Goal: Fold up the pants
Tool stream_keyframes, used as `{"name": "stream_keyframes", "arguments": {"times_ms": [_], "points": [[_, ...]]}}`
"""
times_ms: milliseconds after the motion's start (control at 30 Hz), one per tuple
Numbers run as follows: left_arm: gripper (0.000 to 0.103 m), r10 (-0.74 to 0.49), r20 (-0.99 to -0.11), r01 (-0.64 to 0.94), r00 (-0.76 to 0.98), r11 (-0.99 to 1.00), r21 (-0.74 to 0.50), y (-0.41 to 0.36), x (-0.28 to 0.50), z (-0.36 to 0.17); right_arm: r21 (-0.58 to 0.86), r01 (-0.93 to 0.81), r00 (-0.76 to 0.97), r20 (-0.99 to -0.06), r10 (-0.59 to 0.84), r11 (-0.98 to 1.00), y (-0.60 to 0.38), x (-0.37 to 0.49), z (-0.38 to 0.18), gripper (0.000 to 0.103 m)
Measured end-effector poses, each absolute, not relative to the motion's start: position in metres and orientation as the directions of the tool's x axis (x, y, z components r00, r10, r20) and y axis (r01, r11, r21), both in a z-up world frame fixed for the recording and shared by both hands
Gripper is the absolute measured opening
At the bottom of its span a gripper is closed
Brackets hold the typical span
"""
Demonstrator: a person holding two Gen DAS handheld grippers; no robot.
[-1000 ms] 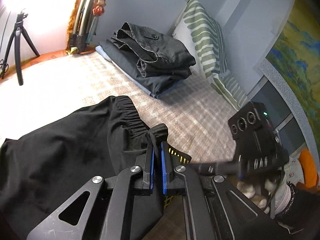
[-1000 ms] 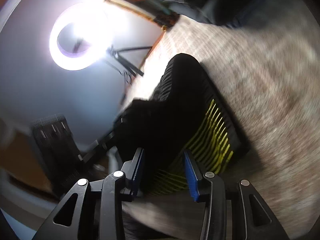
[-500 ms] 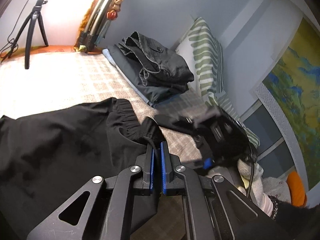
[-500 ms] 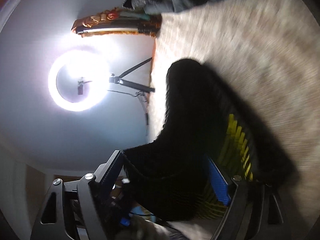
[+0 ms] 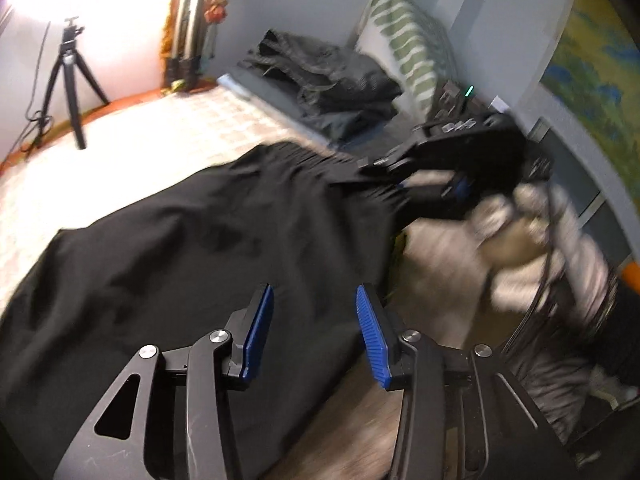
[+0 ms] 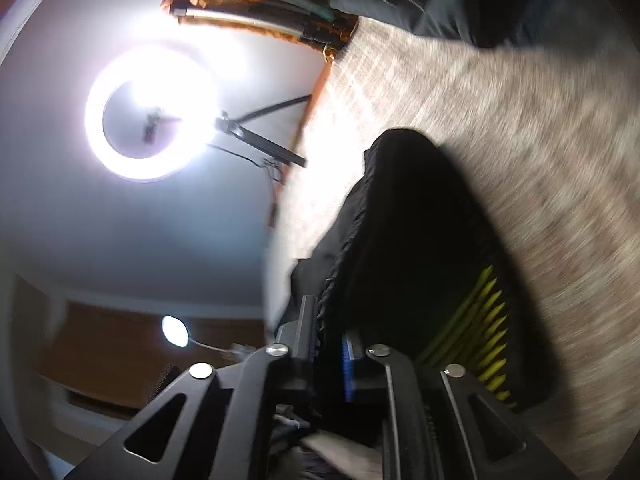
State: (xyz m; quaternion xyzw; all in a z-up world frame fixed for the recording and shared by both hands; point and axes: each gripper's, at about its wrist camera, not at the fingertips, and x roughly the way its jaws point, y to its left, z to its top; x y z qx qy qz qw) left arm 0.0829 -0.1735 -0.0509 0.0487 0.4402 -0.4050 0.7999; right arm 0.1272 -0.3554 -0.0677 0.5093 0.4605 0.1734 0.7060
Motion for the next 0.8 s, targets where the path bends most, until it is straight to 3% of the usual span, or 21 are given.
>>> {"name": "stream_keyframes", "arguments": {"times_ms": [67, 100, 133, 167, 267, 367, 467, 600, 667, 800], "points": [[0.042, -0.569, -0.775, 0.676, 0.275, 0.688, -0.265, -0.166, 0.086, -0.063, 0.775, 0.202, 0.476, -0.612, 0.631, 0.599, -0.360, 0.129, -0.059, 0.006], [0.042, -0.555, -0.786, 0.672, 0.272, 0.694, -0.258, -0.165, 0.086, -0.068, 0.613, 0.194, 0.448, -0.750, 0.487, 0.766, -0.358, 0.129, -0.053, 0.006], [0.042, -0.534, -0.801, 0.668, 0.269, 0.703, -0.244, -0.164, 0.087, -0.074, 0.522, 0.184, 0.441, -0.801, 0.404, 0.833, -0.358, 0.127, -0.052, 0.006], [0.042, -0.519, -0.813, 0.668, 0.264, 0.707, -0.235, -0.163, 0.086, -0.079, 0.477, 0.198, 0.435, -0.826, 0.359, 0.856, -0.362, 0.125, -0.055, 0.006], [0.042, -0.498, -0.829, 0.667, 0.252, 0.711, -0.225, -0.160, 0.084, -0.089, 0.588, 0.238, 0.453, -0.772, 0.447, 0.773, -0.382, 0.119, -0.064, 0.013], [0.042, -0.498, -0.832, 0.679, 0.243, 0.700, -0.221, -0.156, 0.078, -0.089, 0.595, 0.212, 0.458, -0.762, 0.459, 0.775, -0.386, 0.110, -0.056, 0.047], [0.042, -0.470, -0.845, 0.700, 0.255, 0.692, -0.173, -0.148, 0.070, -0.088, 0.646, 0.203, 0.443, -0.731, 0.519, 0.736, -0.387, 0.104, -0.057, 0.047], [0.042, -0.442, -0.846, 0.661, 0.298, 0.735, -0.151, -0.117, 0.065, -0.077, 0.617, 0.177, 0.412, -0.754, 0.511, 0.767, -0.377, 0.085, -0.054, 0.022], [0.042, -0.426, -0.835, 0.589, 0.347, 0.792, -0.160, -0.084, 0.065, -0.067, 0.612, 0.140, 0.388, -0.757, 0.526, 0.778, -0.368, 0.083, -0.050, 0.021], [0.043, -0.346, -0.823, 0.411, 0.452, 0.899, -0.152, -0.008, 0.062, -0.046, 0.447, 0.104, 0.324, -0.860, 0.395, 0.889, -0.351, 0.084, -0.053, 0.023]]}}
